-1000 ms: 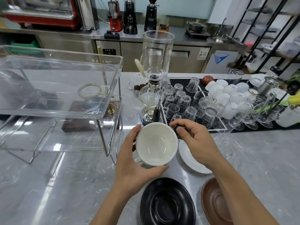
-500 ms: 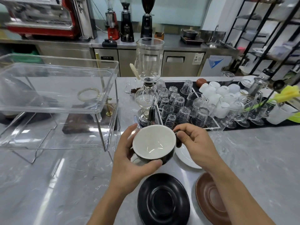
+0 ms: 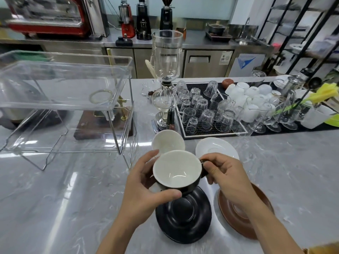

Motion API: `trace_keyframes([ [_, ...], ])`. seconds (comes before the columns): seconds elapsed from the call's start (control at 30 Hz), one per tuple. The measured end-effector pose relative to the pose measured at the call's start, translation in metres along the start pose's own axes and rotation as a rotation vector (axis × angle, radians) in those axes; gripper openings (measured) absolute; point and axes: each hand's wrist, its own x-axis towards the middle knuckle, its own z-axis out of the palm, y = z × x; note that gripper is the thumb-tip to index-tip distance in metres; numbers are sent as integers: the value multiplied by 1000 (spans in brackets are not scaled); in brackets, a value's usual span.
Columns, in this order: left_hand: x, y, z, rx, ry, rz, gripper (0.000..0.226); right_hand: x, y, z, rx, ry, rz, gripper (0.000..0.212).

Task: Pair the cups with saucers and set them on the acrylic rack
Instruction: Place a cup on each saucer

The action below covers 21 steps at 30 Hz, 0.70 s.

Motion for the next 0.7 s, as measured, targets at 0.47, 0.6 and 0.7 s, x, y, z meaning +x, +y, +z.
trace_keyframes([
  [0.47,-39,-37,11,269,-183,-72,111,-44,40,-5,-268,2,139,28],
  [0.6,-43,-45,12,362,-186,-71,110,-47,49,-6,-313,-11,162,22],
  [0.7,-45,-49,11,370,-196,-60,113,-49,54,-5,-303,-9,187,30],
])
